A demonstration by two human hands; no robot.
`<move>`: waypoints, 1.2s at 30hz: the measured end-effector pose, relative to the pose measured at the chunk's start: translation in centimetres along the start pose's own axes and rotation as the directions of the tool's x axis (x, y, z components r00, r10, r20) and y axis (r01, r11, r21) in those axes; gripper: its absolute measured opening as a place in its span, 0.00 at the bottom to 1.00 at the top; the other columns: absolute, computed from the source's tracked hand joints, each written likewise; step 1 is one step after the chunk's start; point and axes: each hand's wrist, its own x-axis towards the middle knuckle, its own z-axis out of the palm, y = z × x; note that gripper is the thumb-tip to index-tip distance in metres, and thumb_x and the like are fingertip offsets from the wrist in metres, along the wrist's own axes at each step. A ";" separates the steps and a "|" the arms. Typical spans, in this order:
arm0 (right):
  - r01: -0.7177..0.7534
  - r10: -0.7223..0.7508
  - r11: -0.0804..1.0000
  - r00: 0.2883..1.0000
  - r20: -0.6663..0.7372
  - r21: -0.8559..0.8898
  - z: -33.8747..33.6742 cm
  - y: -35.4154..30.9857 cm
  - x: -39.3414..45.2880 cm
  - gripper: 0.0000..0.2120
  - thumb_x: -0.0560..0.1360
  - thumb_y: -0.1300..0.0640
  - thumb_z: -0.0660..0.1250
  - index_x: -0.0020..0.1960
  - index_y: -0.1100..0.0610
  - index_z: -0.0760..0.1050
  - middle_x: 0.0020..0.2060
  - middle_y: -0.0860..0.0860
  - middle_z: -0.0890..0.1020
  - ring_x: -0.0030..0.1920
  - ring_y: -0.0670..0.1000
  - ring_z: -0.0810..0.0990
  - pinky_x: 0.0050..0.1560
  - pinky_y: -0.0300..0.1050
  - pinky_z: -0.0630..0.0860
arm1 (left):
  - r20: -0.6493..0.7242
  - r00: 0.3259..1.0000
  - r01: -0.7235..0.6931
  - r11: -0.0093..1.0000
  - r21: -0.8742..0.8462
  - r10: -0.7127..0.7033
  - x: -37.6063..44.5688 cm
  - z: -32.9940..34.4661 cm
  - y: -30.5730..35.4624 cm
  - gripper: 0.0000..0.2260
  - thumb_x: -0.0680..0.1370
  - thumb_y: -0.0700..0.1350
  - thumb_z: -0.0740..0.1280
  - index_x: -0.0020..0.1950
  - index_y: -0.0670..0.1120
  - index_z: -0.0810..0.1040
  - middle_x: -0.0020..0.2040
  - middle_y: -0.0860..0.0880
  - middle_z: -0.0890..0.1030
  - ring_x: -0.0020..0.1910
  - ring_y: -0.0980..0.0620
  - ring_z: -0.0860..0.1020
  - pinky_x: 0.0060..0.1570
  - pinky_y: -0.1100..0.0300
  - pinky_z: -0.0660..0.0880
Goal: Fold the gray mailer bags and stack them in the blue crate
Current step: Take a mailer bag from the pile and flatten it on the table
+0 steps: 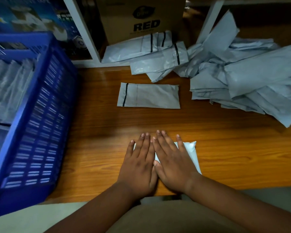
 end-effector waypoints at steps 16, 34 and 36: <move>-0.068 0.068 0.996 0.998 -0.006 0.053 -1.3 4.4 -2.5 0.39 0.83 0.27 0.39 0.87 0.47 0.38 0.85 0.49 0.33 0.84 0.52 0.31 0.82 0.68 0.38 | 0.026 0.997 0.078 0.996 0.031 -0.079 -0.9 -0.5 -0.2 0.37 0.85 0.66 0.49 0.87 0.47 0.42 0.87 0.44 0.37 0.85 0.46 0.35 0.83 0.42 0.45; 0.197 -0.225 0.954 0.968 0.109 0.225 -10.6 3.9 0.6 0.28 0.77 0.36 0.73 0.73 0.44 0.72 0.68 0.48 0.79 0.67 0.54 0.77 0.68 0.56 0.75 | 0.236 0.939 0.287 0.948 -0.139 -0.250 2.1 -11.4 1.9 0.19 0.71 0.60 0.81 0.52 0.51 0.79 0.48 0.51 0.80 0.46 0.49 0.78 0.47 0.50 0.77; 0.256 -0.289 0.936 0.950 0.115 0.242 -12.2 3.9 1.8 0.18 0.77 0.39 0.74 0.62 0.45 0.78 0.57 0.45 0.82 0.57 0.50 0.80 0.58 0.52 0.79 | 0.230 0.937 0.316 0.918 -0.240 -0.262 0.5 -14.2 1.2 0.14 0.75 0.56 0.79 0.52 0.53 0.79 0.48 0.53 0.81 0.46 0.51 0.80 0.49 0.47 0.82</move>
